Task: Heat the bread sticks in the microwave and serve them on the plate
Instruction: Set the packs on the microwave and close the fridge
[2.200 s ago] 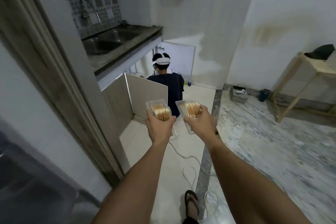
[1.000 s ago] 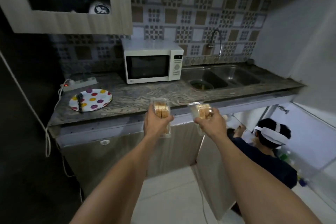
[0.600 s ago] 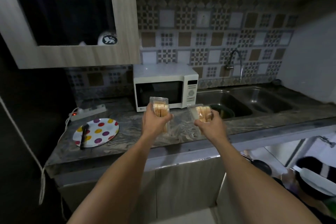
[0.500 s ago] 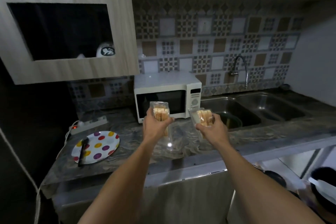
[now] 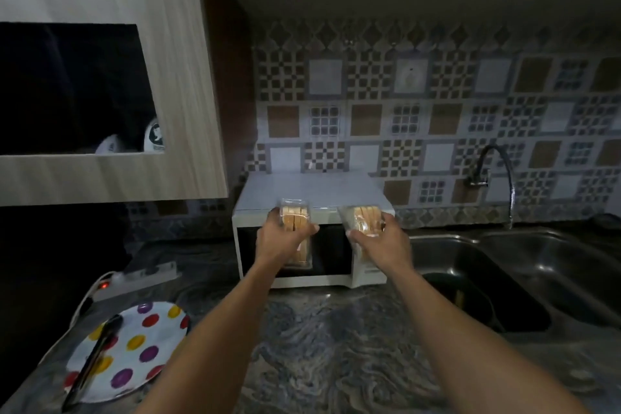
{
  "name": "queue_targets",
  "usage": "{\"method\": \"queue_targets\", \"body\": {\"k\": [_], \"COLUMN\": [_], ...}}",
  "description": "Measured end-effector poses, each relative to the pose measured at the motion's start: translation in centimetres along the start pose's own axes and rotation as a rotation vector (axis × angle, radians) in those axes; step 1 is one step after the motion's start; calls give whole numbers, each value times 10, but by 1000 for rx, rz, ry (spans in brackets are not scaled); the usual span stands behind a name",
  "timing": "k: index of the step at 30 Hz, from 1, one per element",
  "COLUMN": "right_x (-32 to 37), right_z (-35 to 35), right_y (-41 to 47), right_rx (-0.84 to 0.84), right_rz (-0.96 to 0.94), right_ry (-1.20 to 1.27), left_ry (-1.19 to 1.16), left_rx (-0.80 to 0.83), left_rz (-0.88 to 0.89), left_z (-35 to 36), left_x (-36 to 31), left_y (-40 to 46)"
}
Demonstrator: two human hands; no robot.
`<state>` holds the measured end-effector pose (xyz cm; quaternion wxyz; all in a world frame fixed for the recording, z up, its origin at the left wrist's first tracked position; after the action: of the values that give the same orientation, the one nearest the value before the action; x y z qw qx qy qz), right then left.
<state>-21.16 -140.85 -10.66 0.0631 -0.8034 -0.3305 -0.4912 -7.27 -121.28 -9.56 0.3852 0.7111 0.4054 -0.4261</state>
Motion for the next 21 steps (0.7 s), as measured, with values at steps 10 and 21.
{"method": "queue_targets", "body": {"k": [10, 21], "right_x": [23, 25], "right_z": [39, 87], "right_y": [118, 207], "right_rx": [40, 65], "right_rz": [-16, 72], "right_ry": [26, -39], "left_ry": [45, 81], "left_rx": [-21, 37], "left_rz": [-29, -100], "left_z": [15, 52], "left_x": [2, 16], "left_y": [134, 236]}}
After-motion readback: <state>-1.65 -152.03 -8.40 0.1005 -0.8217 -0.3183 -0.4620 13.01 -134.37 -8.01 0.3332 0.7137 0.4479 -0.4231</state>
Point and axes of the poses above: each hand's wrist, its own y-axis towards the middle knuckle, its own z-axis out of the palm, x = y × z, the point moved 5 cm from there along y, towards the middle knuckle, and after that the axes turned 1 degree about x, right-handed, at the moved point
